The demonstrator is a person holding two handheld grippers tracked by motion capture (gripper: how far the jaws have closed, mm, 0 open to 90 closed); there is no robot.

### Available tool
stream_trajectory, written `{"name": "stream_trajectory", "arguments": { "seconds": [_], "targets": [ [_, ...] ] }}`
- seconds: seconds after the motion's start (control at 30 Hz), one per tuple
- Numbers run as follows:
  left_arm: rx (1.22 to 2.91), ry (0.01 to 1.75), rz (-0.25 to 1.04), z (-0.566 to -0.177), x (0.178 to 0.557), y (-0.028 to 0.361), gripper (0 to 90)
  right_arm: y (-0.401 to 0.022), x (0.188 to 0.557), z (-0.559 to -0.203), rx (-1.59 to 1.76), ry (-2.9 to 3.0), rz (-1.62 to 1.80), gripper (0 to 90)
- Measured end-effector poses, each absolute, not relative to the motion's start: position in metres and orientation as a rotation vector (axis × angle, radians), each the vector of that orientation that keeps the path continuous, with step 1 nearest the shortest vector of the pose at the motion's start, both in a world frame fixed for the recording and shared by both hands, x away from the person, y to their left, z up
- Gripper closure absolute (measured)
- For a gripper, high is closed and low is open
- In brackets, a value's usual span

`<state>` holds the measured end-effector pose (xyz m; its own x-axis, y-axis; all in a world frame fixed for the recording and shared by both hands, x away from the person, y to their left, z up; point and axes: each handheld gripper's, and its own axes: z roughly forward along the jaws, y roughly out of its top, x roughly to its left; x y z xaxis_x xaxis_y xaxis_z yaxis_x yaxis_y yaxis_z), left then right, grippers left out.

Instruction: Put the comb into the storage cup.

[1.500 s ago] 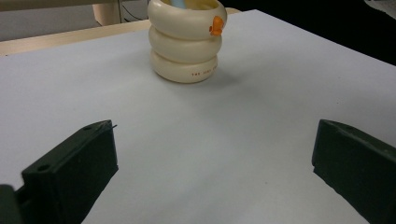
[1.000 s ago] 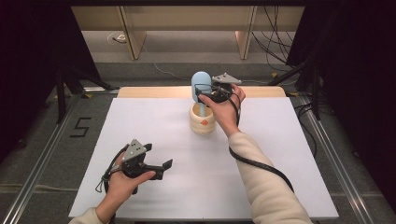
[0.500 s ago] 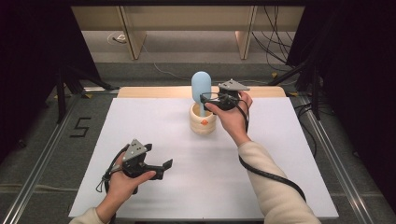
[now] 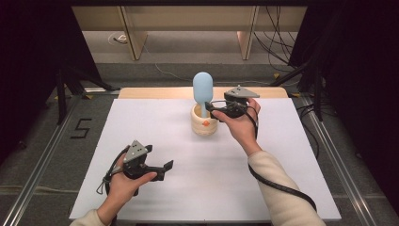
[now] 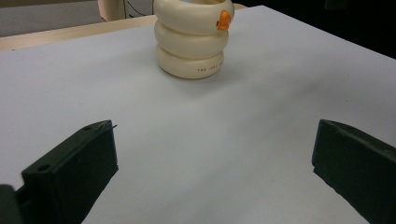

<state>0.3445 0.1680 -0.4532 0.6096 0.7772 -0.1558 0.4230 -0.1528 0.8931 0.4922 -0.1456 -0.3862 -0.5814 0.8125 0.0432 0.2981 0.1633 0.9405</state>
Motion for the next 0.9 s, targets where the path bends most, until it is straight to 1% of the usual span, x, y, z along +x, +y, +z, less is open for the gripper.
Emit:
{"name": "stream_trajectory", "arguments": {
  "seconds": [0.9],
  "targets": [
    [1.773, 0.987, 0.427, -0.455, 0.347, 0.169, 0.0, -0.193, 0.45, -0.4, 1.02, 1.997, 1.439, 14.6]
  ]
}}
